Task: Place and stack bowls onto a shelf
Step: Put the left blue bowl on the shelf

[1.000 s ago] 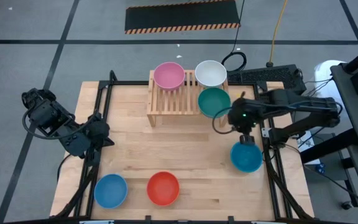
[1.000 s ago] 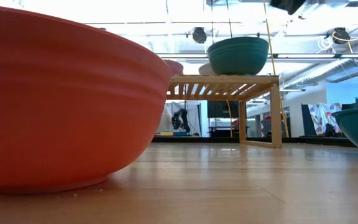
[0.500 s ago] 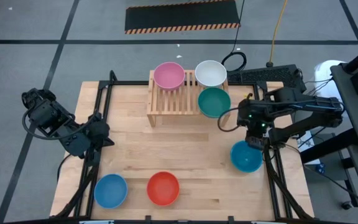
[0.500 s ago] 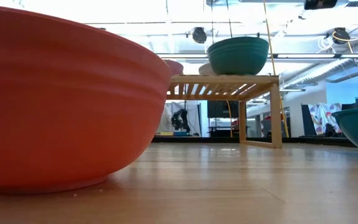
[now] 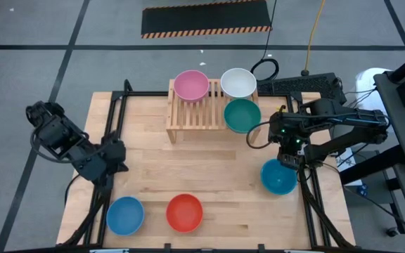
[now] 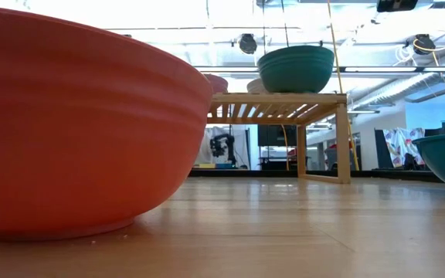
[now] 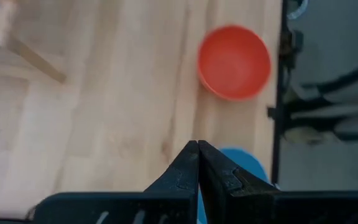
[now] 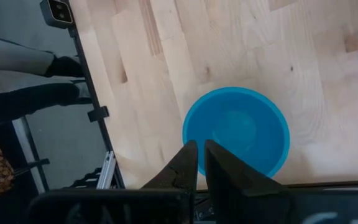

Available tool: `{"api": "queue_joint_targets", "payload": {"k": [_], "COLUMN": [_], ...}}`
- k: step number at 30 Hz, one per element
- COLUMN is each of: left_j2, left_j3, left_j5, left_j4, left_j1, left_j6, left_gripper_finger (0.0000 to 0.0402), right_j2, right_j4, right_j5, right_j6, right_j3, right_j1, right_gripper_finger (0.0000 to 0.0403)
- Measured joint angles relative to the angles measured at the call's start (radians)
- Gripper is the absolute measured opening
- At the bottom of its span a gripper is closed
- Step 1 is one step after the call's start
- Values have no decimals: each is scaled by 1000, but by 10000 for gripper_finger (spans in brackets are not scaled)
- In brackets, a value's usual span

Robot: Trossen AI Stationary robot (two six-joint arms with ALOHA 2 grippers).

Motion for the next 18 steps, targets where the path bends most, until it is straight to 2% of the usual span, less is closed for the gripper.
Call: {"api": "queue_joint_targets", "payload": {"k": [6, 9, 13, 18], "left_j2": [5, 5, 5, 5], "left_j3": [0, 0, 0, -1], "left_j5": [79, 80, 80, 80], "left_j4": [1, 1, -1, -11], "left_j1": [0, 0, 1, 1], "left_j6": [6, -19, -118, -172], "left_gripper_finger": [3, 5, 24, 58], "right_j2": [0, 0, 0, 0], "right_j4": [3, 11, 11, 33], "right_j5": [1, 0, -2, -2], "right_j6": [0, 0, 4, 24], "right_j3": [0, 0, -1, -1], "right_j1": [0, 0, 0, 0], "right_gripper_finger": [25, 25, 25, 25]}}
